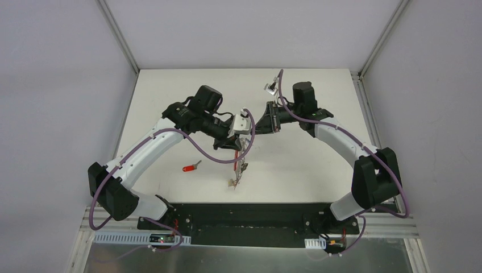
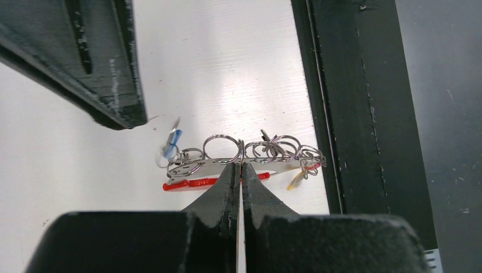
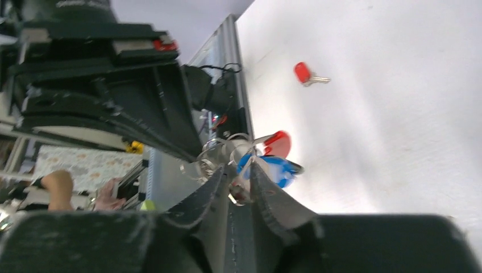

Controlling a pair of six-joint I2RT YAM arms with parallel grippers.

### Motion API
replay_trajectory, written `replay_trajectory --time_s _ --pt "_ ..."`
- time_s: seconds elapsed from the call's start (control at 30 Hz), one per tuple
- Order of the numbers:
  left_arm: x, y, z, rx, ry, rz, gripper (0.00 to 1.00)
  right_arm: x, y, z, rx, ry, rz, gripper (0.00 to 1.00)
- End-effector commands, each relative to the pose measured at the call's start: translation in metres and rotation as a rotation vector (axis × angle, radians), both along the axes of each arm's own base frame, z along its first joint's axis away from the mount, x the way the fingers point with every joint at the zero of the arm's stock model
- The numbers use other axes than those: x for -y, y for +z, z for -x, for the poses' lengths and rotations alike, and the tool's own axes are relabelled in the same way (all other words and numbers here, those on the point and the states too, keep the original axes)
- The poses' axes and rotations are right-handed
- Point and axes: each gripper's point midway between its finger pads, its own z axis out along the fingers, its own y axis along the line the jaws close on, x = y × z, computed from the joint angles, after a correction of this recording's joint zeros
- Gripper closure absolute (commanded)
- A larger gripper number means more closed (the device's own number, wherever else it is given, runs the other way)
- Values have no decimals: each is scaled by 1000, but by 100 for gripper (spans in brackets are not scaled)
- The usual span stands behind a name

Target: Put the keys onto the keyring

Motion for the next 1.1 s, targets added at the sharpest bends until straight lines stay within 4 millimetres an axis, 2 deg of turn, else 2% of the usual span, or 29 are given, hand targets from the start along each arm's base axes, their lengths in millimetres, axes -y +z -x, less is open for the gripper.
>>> replay_trajectory --time_s 0.0,0.17,0.3,0.37,0.6,0.8,0.83,1.07 --pt "0 17 19 2 -78 58 100 7 13 -20 163 -111 58 73" --pt "0 17 17 2 -68 56 100 15 18 -5 231 -60 51 57" --pt "2 19 13 -6 -44 64 100 20 31 20 261 47 -12 57" --pt "3 21 12 -16 -33 75 100 20 33 25 257 67 -26 56" --pt "8 30 15 -39 -39 108 100 9 14 30 186 83 -25 49" --pt "8 32 15 -41 -35 116 100 -4 -6 33 181 122 -27 49" --pt "8 32 14 -39 -34 115 100 -6 -4 36 125 126 -27 49" --pt "8 29 10 -24 -26 109 100 -11 -2 43 9 182 -76 51"
